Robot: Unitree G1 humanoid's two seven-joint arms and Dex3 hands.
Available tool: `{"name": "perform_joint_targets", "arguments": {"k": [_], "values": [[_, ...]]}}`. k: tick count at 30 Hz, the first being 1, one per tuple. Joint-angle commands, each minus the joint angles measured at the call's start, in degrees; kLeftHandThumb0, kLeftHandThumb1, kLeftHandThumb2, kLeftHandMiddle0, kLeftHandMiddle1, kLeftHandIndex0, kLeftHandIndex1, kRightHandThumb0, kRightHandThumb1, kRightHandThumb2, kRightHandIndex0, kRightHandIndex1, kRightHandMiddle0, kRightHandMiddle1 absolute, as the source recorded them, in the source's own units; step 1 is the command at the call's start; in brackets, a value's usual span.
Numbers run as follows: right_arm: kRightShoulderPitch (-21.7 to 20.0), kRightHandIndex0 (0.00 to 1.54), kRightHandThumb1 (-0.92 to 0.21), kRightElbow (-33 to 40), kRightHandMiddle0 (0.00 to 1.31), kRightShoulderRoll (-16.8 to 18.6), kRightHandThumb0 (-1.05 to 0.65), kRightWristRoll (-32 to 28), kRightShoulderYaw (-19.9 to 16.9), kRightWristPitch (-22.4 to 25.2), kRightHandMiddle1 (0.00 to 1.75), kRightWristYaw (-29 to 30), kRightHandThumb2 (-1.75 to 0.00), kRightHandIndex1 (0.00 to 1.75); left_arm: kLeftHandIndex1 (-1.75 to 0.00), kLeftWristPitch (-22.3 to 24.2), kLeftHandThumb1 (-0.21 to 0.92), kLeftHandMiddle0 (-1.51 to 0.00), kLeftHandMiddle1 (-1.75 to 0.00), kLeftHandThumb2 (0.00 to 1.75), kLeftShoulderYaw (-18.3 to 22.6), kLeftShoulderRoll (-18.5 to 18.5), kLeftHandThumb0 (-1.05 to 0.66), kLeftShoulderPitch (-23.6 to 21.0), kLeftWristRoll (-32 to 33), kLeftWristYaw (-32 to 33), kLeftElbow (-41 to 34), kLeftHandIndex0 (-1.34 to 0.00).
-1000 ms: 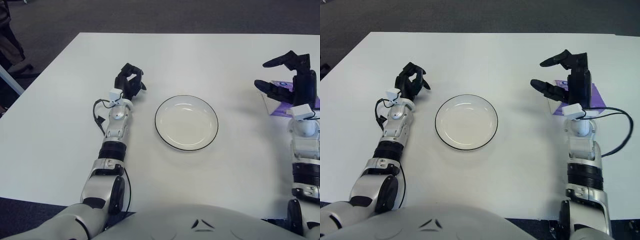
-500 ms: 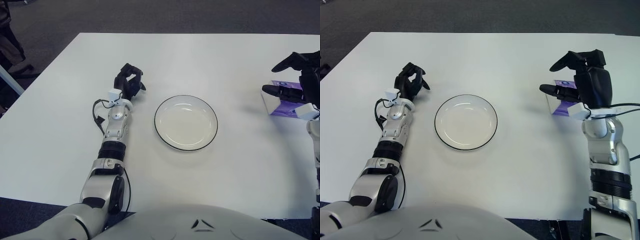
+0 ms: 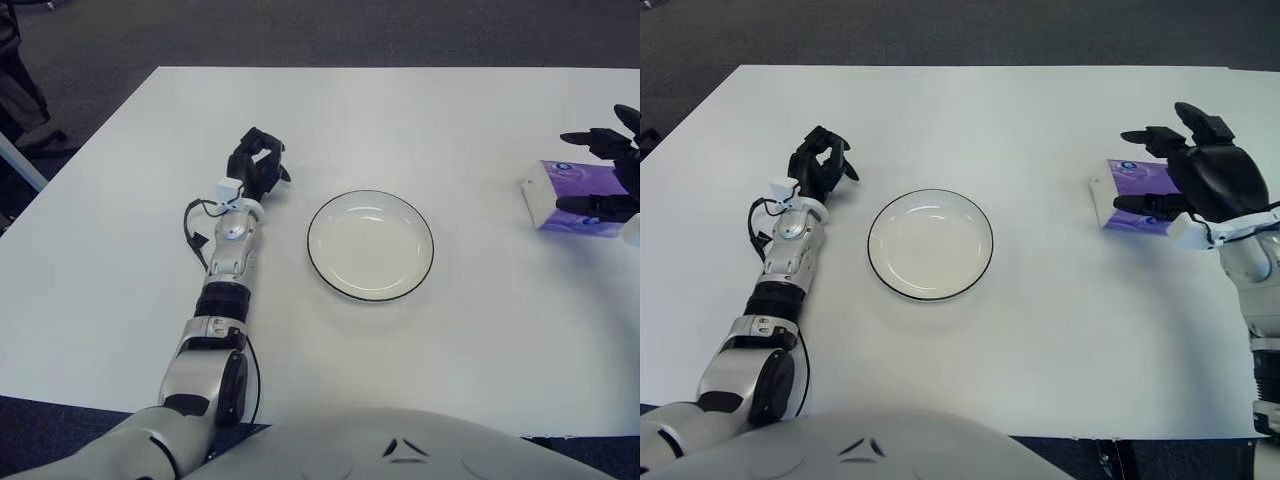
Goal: Put the tissue paper into the plate.
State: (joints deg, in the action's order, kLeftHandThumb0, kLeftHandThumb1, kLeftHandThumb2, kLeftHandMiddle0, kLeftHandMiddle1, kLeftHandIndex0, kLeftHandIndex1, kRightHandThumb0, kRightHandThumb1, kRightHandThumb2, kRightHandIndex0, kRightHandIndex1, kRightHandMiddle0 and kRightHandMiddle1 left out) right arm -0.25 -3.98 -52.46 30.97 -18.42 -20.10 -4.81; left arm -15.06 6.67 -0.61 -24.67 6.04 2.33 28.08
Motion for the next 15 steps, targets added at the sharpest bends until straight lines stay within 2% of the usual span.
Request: {"name": "perform_joint_targets", "arguments": {"k": [1,7,15], "values": [[0.7,0.16,-0.92,1.4,0.11,-1.4,-0.94,-0.2,-0.2,1.1,0.03,-1.8,-0.56,0.00,-1.75,-0.1,0.92,-0.96,-1.75,0.40,-0.2,1.6,-0.29,4.8,0.0,-0.4,2.3,-0.63],[1.8,0.03,-0.92,2.6,0.03,-1.9,-1.03,-5.8,-0.5,5.0,0.00,-9.9,-0.64,0.00,-1.75,0.1,0.92,-0.95,-1.75,0.41,-0.1,1.5,-0.29,4.8,0.1,-0.7,2.3,-0.63],[2.1,0.00,-0.92,1.4,0.00,-2.0,-1.05,-7.8,-0.6,5.6,0.00,-12.7,-0.66,0.00,-1.75,0.3,0.92,-0.95,-1.75,0.41,-0.1,1.4,-0.28,4.8,0.1,-0.8,2.3,-0.63]]}}
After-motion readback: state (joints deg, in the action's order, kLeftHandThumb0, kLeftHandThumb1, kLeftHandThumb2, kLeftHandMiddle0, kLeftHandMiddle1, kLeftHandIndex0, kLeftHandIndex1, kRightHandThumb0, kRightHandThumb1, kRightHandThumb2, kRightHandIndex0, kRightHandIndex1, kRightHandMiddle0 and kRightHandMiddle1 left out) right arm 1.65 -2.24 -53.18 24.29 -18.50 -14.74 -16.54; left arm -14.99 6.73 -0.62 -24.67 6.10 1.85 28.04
